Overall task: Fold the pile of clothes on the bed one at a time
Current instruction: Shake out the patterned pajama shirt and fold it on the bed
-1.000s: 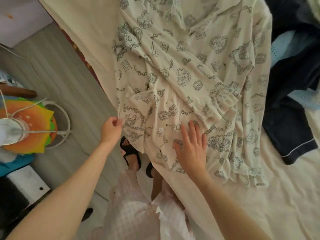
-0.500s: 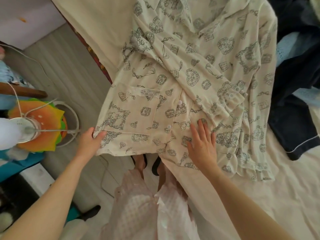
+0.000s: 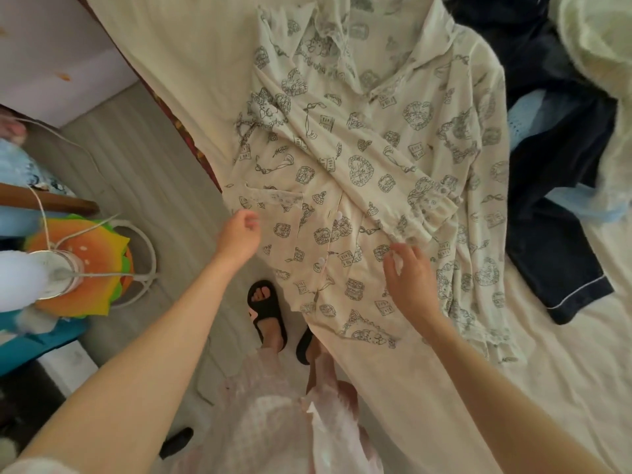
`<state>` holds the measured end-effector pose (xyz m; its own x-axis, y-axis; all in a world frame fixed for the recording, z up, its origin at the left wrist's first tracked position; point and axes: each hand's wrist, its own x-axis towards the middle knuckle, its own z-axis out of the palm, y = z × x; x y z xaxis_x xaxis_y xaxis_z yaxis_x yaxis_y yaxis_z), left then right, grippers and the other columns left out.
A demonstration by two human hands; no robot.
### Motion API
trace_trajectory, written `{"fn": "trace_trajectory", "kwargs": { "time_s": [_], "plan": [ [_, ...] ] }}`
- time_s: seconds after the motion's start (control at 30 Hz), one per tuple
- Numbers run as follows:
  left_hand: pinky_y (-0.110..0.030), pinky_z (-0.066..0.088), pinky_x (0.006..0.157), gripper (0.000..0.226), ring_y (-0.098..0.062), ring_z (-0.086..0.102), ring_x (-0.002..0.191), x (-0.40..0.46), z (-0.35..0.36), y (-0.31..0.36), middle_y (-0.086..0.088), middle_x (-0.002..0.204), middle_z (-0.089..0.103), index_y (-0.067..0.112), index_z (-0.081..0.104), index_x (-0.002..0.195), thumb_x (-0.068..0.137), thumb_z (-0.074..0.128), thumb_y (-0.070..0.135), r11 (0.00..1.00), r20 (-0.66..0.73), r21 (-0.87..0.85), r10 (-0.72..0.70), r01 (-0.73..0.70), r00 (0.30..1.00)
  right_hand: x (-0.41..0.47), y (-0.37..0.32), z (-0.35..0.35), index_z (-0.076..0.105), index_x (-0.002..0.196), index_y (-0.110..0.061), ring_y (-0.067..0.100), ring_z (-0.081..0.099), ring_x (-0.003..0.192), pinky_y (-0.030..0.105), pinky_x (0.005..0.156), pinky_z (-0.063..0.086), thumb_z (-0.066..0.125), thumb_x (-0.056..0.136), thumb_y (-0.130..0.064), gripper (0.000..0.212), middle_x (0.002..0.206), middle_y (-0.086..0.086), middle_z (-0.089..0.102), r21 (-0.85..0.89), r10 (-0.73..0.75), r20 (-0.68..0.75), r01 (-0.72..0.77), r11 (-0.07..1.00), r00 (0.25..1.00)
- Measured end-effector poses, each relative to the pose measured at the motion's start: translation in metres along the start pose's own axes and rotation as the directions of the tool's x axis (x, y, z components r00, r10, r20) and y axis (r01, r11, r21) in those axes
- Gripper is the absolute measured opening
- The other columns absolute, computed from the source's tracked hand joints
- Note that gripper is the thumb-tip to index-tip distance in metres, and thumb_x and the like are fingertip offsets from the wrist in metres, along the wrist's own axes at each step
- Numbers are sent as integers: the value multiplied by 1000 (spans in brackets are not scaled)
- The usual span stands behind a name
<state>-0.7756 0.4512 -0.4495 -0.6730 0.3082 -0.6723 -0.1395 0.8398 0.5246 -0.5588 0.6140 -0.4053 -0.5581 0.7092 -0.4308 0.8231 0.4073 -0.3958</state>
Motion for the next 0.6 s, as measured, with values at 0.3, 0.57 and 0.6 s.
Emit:
{"fn": "trace_trajectory", "kwargs": {
  "time_s": [0.3,0.57,0.6],
  "plan": [
    [-26,50,70,20,-15,58,76,33,-13,68,-3,88,60,7,57,111,97,44,7,686,121,-695,-180,213,976,116,-82,-35,54,127,-6,26,55,108,37,91,44,42,100,-25,35,123,13,56,-27,-238,54,239,971,970],
    [-25,54,66,17,-14,66,72,93,-26,102,-6,87,69,7,63,101,95,54,21,483,151,-841,-221,243,963,216,-175,-12,51,131,-13,23,52,114,35,96,42,41,99,-33,39,127,10,55,-74,-326,88,333,940,941],
    [-26,54,66,20,-16,66,76,99,-27,105,-7,90,69,8,63,101,94,56,25,429,195,-858,-235,282,952,227,-184,-9,50,132,-13,24,51,117,38,97,42,41,99,-36,41,129,10,54,-74,-334,95,341,937,938]
  ]
}}
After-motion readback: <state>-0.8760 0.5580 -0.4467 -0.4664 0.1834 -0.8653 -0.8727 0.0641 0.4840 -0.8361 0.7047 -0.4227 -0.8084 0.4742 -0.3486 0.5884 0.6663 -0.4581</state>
